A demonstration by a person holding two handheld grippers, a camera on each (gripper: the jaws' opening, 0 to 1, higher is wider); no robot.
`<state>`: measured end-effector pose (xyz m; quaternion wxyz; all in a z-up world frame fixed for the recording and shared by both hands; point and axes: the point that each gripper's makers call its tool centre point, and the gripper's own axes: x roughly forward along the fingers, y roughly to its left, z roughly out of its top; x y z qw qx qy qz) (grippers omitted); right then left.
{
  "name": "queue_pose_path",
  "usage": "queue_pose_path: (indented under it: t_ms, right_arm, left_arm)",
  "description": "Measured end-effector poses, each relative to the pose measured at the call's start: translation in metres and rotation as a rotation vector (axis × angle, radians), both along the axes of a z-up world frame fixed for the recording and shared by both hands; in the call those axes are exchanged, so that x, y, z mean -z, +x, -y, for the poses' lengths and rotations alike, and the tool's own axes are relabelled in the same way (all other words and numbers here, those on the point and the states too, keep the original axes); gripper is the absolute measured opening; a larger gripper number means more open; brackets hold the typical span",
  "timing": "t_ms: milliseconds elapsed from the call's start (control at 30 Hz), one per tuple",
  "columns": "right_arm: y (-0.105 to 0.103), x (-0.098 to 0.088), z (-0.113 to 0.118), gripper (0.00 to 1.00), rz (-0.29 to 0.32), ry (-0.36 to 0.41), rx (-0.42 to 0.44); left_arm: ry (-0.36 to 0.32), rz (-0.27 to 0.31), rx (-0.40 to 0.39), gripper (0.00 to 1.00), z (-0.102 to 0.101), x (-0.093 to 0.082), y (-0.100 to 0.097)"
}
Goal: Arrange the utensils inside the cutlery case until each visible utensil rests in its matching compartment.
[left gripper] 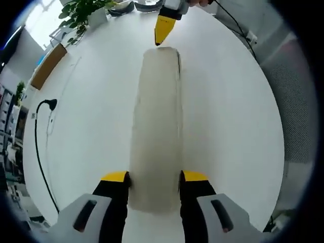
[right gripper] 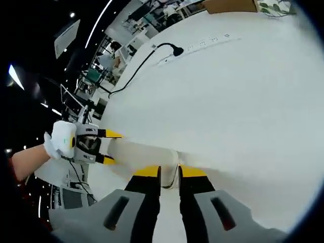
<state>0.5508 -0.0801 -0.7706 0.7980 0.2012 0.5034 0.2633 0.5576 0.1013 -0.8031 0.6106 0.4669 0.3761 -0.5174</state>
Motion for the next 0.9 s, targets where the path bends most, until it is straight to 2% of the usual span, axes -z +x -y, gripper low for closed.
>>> queue_pose_path:
  t_ms: [67,100,167,200,267,367,467,567,633,700,800,833,900]
  right_arm:
    - [-0.003,-0.001,-0.001,0.12,-0.051,0.07,0.055]
    - [0.002,0.004,0.006,0.14,-0.038,0.067,0.098]
    - [0.003,0.007,0.009,0.2,-0.05,0.086,0.139]
    - [0.001,0.011,0.011,0.23,-0.086,0.111,0.181]
    - [-0.005,0.014,0.007,0.22,-0.146,0.188,0.225]
    - [-0.009,0.02,0.007,0.17,-0.201,0.237,0.286]
    - [-0.004,0.024,0.006,0.16,-0.203,0.273,0.306]
    - [-0.001,0.021,0.002,0.09,-0.213,0.321,0.33]
    - [-0.001,0.02,0.001,0.11,-0.204,0.318,0.336]
    - [-0.007,0.021,0.0,0.09,-0.186,0.289,0.316]
    - [-0.008,0.021,-0.001,0.09,-0.18,0.299,0.292]
    - [-0.01,0.021,-0.002,0.09,-0.16,0.291,0.259]
    - [-0.012,0.021,-0.001,0.08,-0.149,0.291,0.255]
  left_arm:
    - [0.009,0.018,0.034,0.4,0.0,0.001,0.0]
    - [0.011,0.024,0.036,0.4,0.0,0.001,0.0]
    - [0.012,0.023,0.027,0.4,0.0,0.001,0.002]
    - [0.01,0.022,0.013,0.41,-0.001,0.0,0.002]
    - [0.01,0.025,0.015,0.41,-0.001,0.0,0.003]
    - [0.011,0.029,0.01,0.41,-0.001,0.0,0.003]
    - [0.016,0.033,0.011,0.4,-0.001,0.0,0.003]
    - [0.002,0.032,-0.001,0.4,0.002,-0.002,0.003]
    - [-0.005,0.019,-0.012,0.4,0.003,-0.003,0.003]
    - [-0.001,0.032,0.007,0.4,0.003,-0.004,0.003]
    - [0.011,0.044,0.043,0.4,0.002,-0.003,0.002]
    - [0.018,0.054,0.047,0.4,0.001,-0.003,0.003]
    - [0.021,0.069,0.046,0.4,0.001,-0.003,0.004]
